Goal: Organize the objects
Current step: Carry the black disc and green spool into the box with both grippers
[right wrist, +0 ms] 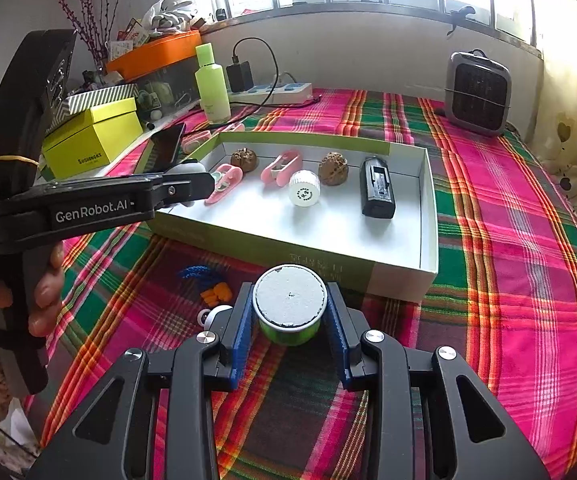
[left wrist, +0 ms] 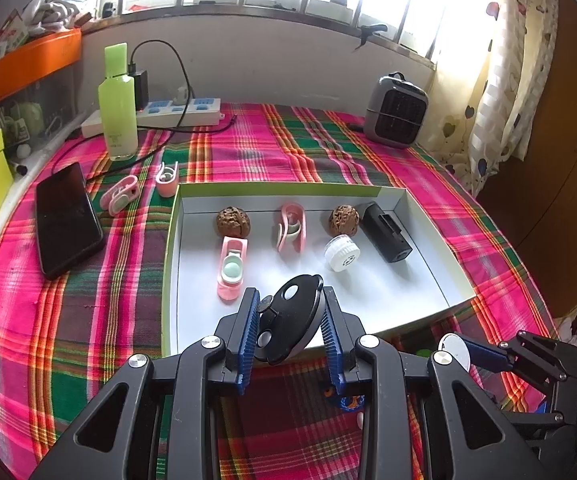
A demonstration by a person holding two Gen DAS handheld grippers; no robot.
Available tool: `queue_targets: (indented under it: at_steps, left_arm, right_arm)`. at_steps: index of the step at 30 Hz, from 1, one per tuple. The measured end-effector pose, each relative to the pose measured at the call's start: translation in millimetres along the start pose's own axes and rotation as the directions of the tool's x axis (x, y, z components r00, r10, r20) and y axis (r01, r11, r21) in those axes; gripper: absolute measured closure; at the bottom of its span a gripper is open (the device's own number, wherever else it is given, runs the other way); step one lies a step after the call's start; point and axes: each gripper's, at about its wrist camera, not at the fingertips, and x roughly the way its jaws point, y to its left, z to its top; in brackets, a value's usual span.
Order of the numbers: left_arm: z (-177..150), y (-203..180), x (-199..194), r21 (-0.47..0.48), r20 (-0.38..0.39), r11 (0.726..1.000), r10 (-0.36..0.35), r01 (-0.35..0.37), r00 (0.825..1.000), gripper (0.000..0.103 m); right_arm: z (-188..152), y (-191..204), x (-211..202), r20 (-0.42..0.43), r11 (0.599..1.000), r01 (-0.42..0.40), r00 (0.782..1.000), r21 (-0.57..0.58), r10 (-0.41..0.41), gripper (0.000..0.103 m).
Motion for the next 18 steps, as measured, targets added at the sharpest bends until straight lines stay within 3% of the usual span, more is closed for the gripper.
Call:
queue_targets:
  at_steps: [9,18]
  left_arm:
    - [7,0,-2,0.006,0.010,1.000,0.005,-0.005,1.000,0.075]
    - [16,2,5,0.008,0.012,1.000,0.010,-0.010,1.000,0.075]
  right_arm:
    - [23,2,-17,0.064,1.000,-0.016,0.998,-0.012,0.017,0.068]
    - [45,-8,2,0.067,1.000,0.005,0.998,0.011,-0.006,0.068]
